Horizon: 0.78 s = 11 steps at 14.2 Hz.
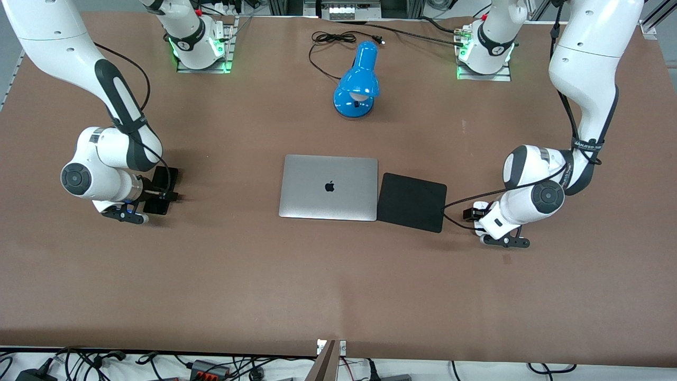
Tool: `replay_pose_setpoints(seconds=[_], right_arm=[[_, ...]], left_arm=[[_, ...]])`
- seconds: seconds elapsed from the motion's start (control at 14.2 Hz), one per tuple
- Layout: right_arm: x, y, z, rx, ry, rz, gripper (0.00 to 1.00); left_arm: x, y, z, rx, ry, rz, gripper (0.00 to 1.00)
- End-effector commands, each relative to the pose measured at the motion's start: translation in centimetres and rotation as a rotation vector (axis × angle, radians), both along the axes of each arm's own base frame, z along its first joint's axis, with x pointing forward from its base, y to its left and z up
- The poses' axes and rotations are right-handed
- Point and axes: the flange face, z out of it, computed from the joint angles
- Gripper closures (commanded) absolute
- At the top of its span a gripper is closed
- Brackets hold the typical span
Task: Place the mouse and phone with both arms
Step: 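Close the right gripper on the phone while the left gripper grasps the mouse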
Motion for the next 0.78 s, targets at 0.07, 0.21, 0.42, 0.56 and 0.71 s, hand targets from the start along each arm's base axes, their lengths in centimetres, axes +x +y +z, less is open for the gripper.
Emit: replay_pose_setpoints(seconds=[0.07, 0.21, 0.42, 0.56, 0.71], right_arm=[[-0.7, 0.3, 0.3, 0.002, -0.003, 0.001, 0.22], [-0.7, 0.4, 0.3, 0.001, 0.001, 0.011, 0.6], [-0.7, 0.6, 0.5, 0.004, 0.014, 0.017, 0.7], [-0.6, 0.7, 1.0, 0.005, 0.017, 0.018, 0.71], [-0.4, 1.0, 2.5, 0.005, 0.008, 0.021, 0.71]], left_arm=[[0.0, 0.3, 0.0, 0.013, -0.014, -0.023, 0.19], [0.0, 0.3, 0.0, 0.013, -0.014, -0.023, 0.3], [0.0, 0.1, 0.1, 0.012, -0.013, -0.026, 0.45], [0.1, -0.2, 0.7, 0.012, -0.016, -0.025, 0.48], [0.1, -1.8, 1.7, 0.014, -0.007, -0.032, 0.48]])
